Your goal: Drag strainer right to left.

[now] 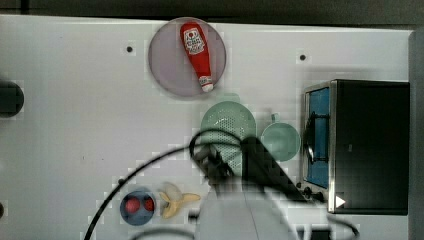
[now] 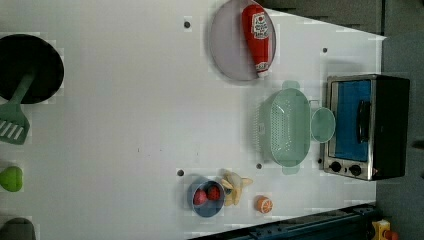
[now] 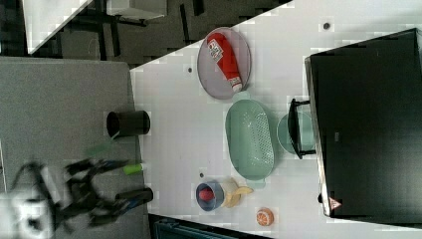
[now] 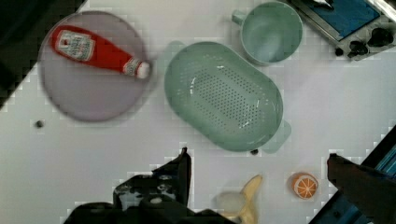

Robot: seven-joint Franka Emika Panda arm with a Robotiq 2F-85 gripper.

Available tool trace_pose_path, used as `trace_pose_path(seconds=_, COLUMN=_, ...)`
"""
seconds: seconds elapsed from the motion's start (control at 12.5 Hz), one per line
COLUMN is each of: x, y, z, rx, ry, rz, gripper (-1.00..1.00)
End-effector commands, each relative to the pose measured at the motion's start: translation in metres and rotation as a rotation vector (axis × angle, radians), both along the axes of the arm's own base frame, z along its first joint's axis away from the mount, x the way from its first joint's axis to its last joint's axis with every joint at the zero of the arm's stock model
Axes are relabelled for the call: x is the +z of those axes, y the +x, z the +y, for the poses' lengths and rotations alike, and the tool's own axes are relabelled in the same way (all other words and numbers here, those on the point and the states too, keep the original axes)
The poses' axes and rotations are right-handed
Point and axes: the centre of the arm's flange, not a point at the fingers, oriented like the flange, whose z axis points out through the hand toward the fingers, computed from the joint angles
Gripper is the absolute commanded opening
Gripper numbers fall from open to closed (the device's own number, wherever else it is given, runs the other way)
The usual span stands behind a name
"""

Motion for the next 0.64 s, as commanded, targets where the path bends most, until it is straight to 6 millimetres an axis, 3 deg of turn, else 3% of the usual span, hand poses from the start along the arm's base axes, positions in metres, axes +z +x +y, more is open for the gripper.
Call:
trace_pose_path(seconds=0.08, x=-0.125, y=0.033, z=0.002, rx=-0.187, ry=-0.003, rz=0.188, gripper=1.00)
trace_pose_path(seconds=0.32, x=-0.208, y=0.054, z=0.003, rx=-0.356, ry=-0.012, rz=0.227, gripper=1.00)
trace_pose_path(seconds=0.64, x=-0.296, y=0.079, z=0.003, rx=-0.438, ry=-0.006, rz=0.207, gripper=1.00)
